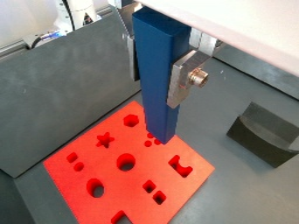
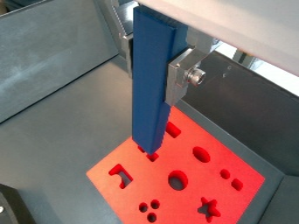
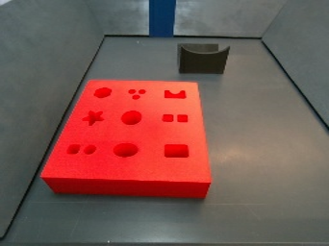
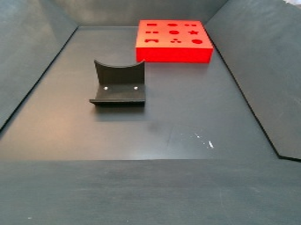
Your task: Insert the rectangle object.
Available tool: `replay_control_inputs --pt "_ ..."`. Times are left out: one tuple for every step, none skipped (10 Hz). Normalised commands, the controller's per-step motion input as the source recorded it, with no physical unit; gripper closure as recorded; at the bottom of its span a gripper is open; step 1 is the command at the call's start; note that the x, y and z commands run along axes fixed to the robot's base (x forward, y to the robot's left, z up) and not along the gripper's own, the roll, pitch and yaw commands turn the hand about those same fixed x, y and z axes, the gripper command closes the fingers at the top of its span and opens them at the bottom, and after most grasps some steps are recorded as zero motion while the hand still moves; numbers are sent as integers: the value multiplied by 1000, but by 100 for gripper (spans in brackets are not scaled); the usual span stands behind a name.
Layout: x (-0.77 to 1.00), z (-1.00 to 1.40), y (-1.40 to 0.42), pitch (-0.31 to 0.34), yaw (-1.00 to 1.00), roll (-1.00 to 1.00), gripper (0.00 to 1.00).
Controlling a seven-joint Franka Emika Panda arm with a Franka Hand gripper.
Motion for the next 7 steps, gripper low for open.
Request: replay_control_inputs --pt "0 -23 0 0 0 0 100" --pt "97 -77 0 164 0 0 100" --pt "0 -63 0 0 0 0 100" --pt "120 -326 146 -76 -43 -400 100" --pt "194 0 0 -177 -134 -500 100" --pt "249 0 -17 -183 -103 -500 100" --pt "397 -26 -120 -134 -49 -500 100"
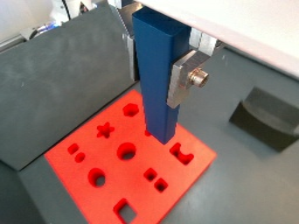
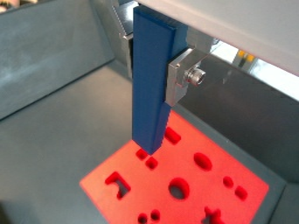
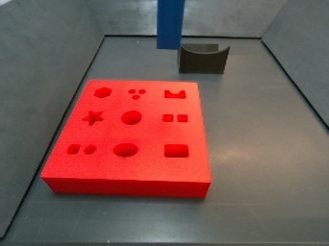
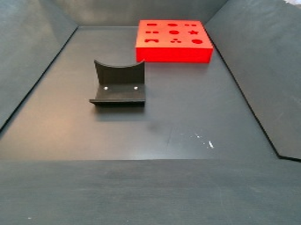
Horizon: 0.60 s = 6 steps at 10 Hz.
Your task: Insert the rectangle object.
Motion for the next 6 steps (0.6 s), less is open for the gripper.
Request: replay_control_inputs --pt "580 -354 -306 -54 -66 -329 100" --pt "0 0 -97 1 0 63 100" --pt "0 -209 -57 -27 54 80 100" --pt "0 -263 -77 -176 351 439 100" --pt "297 -357 -303 -147 149 400 100" --pt "283 -603 -446 -159 226 279 100"
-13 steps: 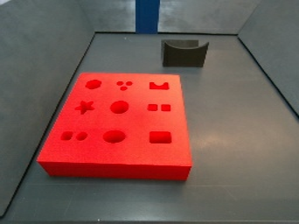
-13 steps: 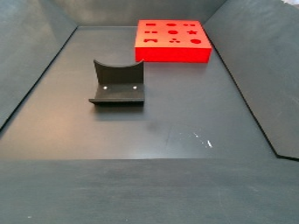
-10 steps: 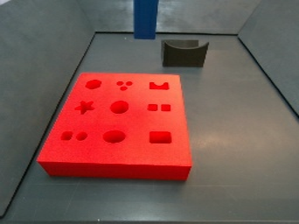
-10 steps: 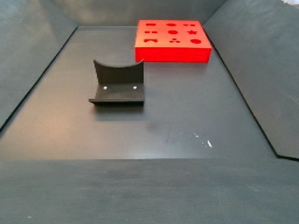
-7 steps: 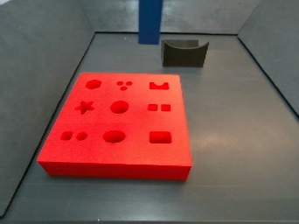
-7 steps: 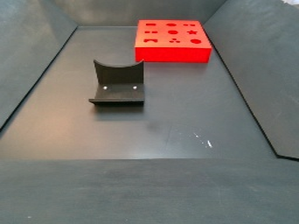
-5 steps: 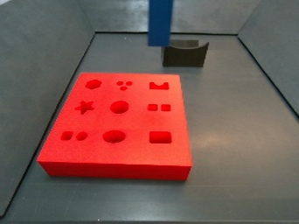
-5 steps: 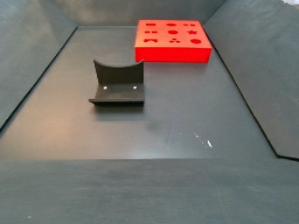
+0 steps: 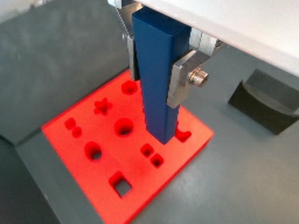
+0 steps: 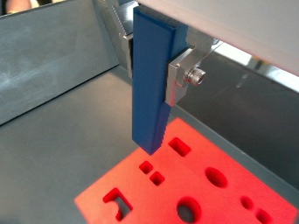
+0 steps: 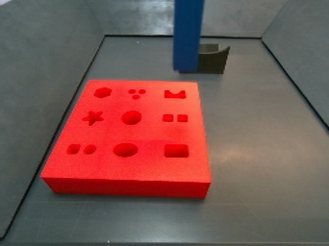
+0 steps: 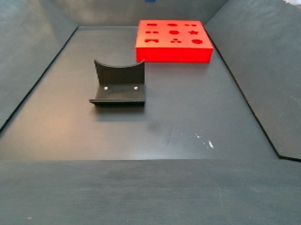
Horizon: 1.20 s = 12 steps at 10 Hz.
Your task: Insert the rectangle object.
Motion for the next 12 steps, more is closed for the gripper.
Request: replay_control_inputs --pt "0 0 0 -27 0 0 100" --pt "0 0 0 0 0 9 100" --pt "146 -851 0 -83 20 143 100" --pt "0 -849 0 -81 0 219 100" --pt "0 -403 0 -130 0 16 100" --pt "0 -57 -40 0 0 0 100" --pt "0 -234 -671 -36 83 84 100" --pt "0 -240 -866 -36 160 96 100" --pt "54 -197 -843 -27 143 113 100" --pt "14 -117 -774 0 100 229 100" --pt "0 -163 -777 0 77 287 100" --pt "0 0 -454 0 51 216 100"
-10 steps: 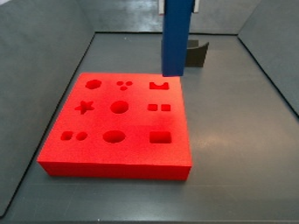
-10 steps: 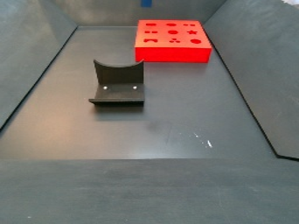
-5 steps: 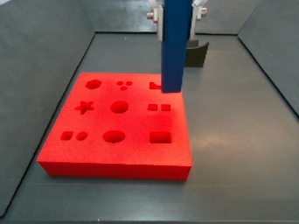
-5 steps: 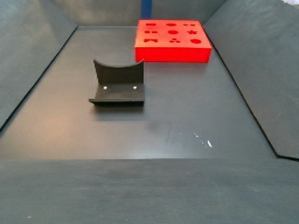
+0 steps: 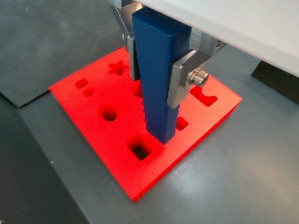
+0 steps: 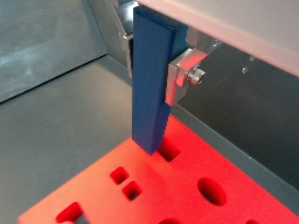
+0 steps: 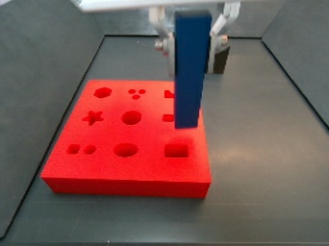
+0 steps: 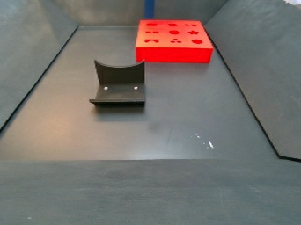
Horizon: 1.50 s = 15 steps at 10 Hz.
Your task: Insert the rectangle object.
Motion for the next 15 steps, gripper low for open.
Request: replay_control_inputs --pt "0 0 -200 0 94 41 100" --pt "0 -229 -391 -33 69 0 100" --pt "-69 0 -103 -26 29 0 100" --pt "0 -46 0 0 0 20 100" --pt "-54 -343 0 0 0 114 100" --pt "-91 -309 9 0 -280 47 100" --pt "23 0 -6 0 0 -9 100" --pt "83 -391 -171 -90 34 -49 100" --pt "0 -177 -154 -87 37 -33 100" --pt "0 0 0 0 20 0 100" --pt "0 -20 0 0 0 0 100" --pt "0 -117 0 0 -26 23 100" --pt "-80 -194 0 0 -143 56 100" --pt "0 -9 0 0 -86 0 100" --pt "0 -17 0 0 -71 0 100"
